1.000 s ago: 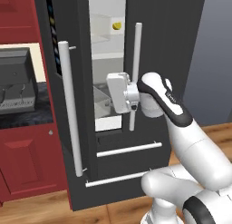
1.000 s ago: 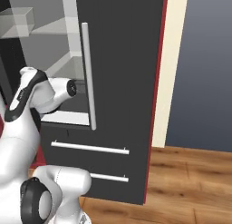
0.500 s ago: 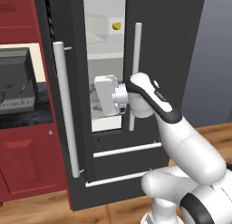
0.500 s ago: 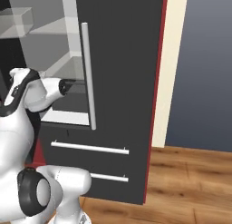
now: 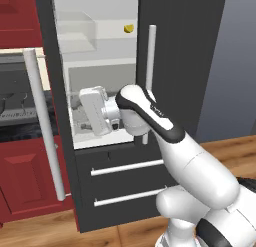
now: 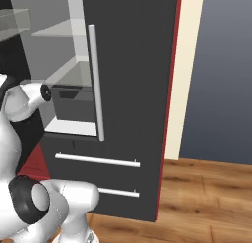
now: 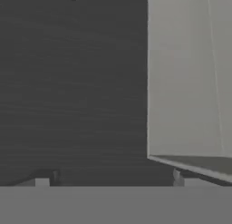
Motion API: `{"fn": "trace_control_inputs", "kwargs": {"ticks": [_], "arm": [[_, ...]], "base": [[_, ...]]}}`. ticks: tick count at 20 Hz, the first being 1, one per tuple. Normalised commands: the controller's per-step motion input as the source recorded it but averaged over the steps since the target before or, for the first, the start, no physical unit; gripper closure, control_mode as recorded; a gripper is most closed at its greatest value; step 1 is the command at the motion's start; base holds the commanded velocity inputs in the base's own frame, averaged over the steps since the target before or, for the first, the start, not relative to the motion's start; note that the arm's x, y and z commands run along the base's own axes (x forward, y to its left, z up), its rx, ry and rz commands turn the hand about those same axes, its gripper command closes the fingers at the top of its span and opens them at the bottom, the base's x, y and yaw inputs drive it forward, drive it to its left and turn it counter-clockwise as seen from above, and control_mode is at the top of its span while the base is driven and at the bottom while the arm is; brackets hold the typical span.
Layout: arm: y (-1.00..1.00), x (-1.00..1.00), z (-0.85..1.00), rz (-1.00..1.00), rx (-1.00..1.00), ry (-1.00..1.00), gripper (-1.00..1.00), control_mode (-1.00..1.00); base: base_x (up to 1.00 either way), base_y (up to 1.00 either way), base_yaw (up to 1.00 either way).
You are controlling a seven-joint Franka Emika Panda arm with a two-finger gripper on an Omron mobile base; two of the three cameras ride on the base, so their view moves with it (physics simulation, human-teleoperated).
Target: There is a bowl on the dining counter. Grab a lemon wedge from the fridge and place it in the bowl. Then get the liquor bottle and glass cup from the cabinet and place them next to the bowl.
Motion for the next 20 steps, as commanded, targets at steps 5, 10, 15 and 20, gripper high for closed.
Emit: {"fn": "trace_control_inputs", "kwargs": {"ticks": [5,10,15,20], "arm": [[0.75,-0.17,0.0,0.05,0.0,0.0,-1.0,-1.0],[-0.57,-0.98,0.4,0.0,0.0,-0.14,-1.0,-1.0],[-1.0,-0.96,0.54,-0.04,0.0,-0.05,-1.0,-1.0],[-1.0,-0.41,0.33,-0.1,-0.03,0.0,-1.0,-1.0]], "base": [[0.0,0.0,0.0],[0.0,0.0,0.0],[0.0,0.0,0.0],[0.0,0.0,0.0]]}}
